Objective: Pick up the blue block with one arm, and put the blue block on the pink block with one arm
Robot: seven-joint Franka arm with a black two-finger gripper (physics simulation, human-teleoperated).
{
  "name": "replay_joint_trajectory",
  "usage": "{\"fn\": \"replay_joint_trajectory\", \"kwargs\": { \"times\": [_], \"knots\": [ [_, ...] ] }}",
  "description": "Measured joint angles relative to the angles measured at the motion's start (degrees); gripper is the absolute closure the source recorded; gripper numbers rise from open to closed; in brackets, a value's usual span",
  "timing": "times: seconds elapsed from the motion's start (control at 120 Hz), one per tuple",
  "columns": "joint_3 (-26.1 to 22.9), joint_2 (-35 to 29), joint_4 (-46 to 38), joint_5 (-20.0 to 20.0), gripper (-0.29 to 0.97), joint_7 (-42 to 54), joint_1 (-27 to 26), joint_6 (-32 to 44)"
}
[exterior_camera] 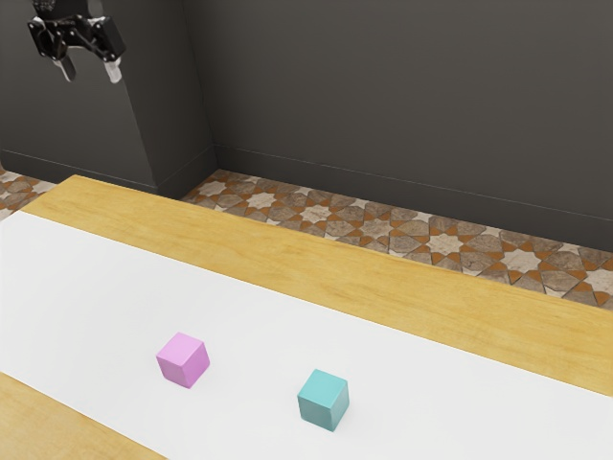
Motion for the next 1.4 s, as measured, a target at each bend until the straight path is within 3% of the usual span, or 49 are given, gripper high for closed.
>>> {"fn": "replay_joint_trajectory", "kwargs": {
  "times": [0.25, 0.333, 0.483, 0.583, 0.667, 0.883, 1.083, 1.2, 1.4],
  "knots": [
    [0.27, -0.09, 0.13, -1.12, 0.02, 1.29, 0.17, -0.34],
    [-0.78, -5.43, 4.56, -1.24, 0.02, 1.44, -0.88, -0.25],
    [-2.97, -1.83, 5.15, -0.85, 0.02, 0.89, -9.75, 2.62],
    [-3.74, 0.36, 4.68, 3.46, 0.02, 0.01, -17.63, 5.06],
    [-3.83, 0.81, 0.91, 4.44, 0.02, -0.64, -22.31, 6.61],
    [-4.60, 11.82, -8.39, 0.76, 0.02, -2.26, -23.70, 15.35],
    [-5.03, 21.12, -9.74, -3.18, 0.02, -3.82, -23.81, 24.34],
    [-6.59, 25.34, -8.90, -4.72, 0.02, -5.67, -23.97, 28.30],
    [-9.75, 35.42, 1.87, -4.64, 0.02, -9.18, -25.04, 31.00]
  ]
}}
